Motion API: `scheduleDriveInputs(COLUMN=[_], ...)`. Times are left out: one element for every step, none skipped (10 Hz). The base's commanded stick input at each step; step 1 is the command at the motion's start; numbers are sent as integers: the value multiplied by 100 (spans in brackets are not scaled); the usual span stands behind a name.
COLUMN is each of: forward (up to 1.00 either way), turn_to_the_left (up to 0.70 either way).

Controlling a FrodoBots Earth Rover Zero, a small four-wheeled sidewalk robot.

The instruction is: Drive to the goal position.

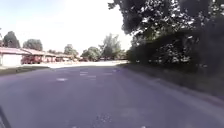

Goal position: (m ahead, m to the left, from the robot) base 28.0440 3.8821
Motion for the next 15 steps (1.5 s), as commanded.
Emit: scheduleDriveInputs(forward=[70,70,70,70,70,70,70,70,70,70,70,70,70,70,70], turn_to_the_left=[3,3,3,3,3,3,3,3,3,3,3,3,3,3,3])
